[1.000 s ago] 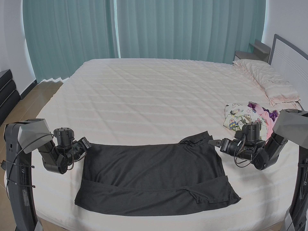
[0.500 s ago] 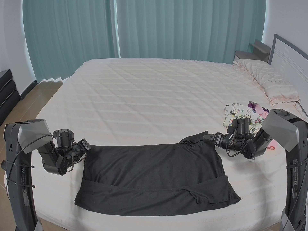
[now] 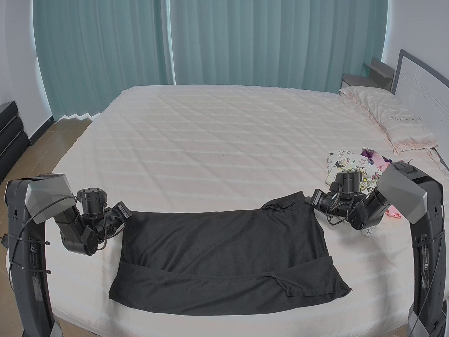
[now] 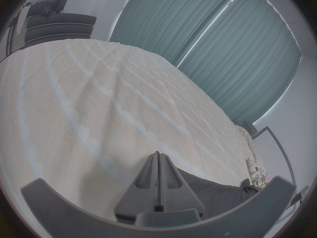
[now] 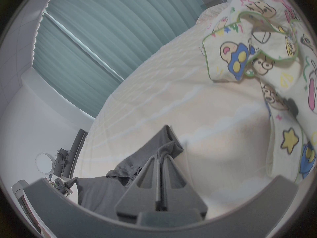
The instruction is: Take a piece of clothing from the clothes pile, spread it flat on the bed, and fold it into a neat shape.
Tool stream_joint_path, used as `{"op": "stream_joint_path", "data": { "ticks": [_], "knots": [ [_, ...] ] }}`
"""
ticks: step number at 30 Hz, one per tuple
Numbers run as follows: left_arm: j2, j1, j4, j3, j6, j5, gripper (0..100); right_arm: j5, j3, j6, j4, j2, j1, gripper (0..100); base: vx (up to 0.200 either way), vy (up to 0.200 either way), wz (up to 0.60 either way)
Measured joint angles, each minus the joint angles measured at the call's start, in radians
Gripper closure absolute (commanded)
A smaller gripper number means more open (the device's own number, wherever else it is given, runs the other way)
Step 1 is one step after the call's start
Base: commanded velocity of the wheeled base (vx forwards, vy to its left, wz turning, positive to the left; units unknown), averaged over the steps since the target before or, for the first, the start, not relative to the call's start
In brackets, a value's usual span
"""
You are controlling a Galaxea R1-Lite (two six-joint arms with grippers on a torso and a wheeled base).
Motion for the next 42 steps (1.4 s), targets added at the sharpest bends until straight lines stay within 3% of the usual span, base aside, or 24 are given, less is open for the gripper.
{"op": "stream_joint_path", "data": {
  "ticks": [14, 22, 42],
  "knots": [
    [-0.012, 0.021, 0.0, 0.0, 0.0, 0.0, 100, -0.004, 0.03, -0.016, -0.062, -0.042, -0.017, 100, 0.0, 0.0, 0.0],
    [-0.018, 0.023, -0.028, 0.016, 0.008, 0.0, 100, -0.005, 0.11, -0.156, -0.127, -0.046, -0.016, 100, 0.0, 0.0, 0.0],
    [-0.089, 0.03, -0.06, 0.069, 0.014, -0.002, 100, -0.061, 0.187, -0.172, -0.294, -0.049, -0.007, 100, 0.0, 0.0, 0.0]
  ]
}}
